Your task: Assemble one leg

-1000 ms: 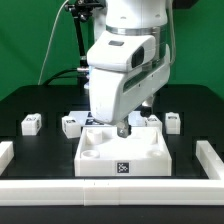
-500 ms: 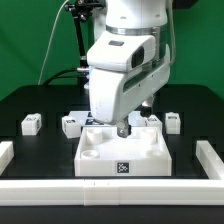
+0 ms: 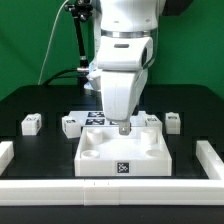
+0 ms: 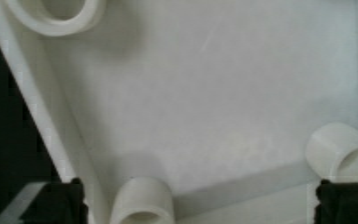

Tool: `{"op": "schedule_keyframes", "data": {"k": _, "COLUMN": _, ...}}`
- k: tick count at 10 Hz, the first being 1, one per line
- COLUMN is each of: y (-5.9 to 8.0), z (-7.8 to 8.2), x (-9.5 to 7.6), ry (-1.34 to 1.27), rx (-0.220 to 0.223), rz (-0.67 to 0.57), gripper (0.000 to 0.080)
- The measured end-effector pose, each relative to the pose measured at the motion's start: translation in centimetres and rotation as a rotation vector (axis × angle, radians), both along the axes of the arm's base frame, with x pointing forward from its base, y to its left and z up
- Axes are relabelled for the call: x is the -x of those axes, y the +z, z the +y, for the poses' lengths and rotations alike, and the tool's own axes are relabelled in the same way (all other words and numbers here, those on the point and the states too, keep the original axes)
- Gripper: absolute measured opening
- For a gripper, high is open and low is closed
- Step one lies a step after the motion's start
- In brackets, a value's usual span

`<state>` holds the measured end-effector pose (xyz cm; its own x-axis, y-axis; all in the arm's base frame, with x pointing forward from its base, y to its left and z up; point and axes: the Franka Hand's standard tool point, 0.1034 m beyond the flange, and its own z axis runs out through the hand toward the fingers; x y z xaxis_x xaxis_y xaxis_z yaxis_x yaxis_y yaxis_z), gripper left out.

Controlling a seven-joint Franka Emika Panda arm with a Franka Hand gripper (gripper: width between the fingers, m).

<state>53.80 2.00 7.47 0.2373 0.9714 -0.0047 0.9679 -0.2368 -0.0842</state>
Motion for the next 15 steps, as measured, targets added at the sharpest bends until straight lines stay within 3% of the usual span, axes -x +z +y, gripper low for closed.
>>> {"op": "schedule_keyframes", "data": {"k": 5, "y": -0.8, "z": -0.4, "x": 0.4, "ry": 0.101, "rx": -0.011, "rz": -0.012, "gripper": 0.065}}
{"op": "schedule_keyframes", "data": {"k": 9, "y": -2.0, "z": -1.0, "x": 3.4, "ry": 0.289, "rx": -0.022, "rz": 0.001, "gripper": 0.065}}
{"op": "schedule_keyframes", "data": {"k": 14, "y": -2.2, "z": -1.3, "x": 4.1, "ry": 0.237, "rx": -0.017, "rz": 0.009, "gripper": 0.065}}
{"op": "schedule_keyframes", "data": {"k": 15, "y": -2.6, "z": -1.1, "x": 5.3, "ry": 0.241, "rx": -0.019, "rz": 0.004, "gripper": 0.065}}
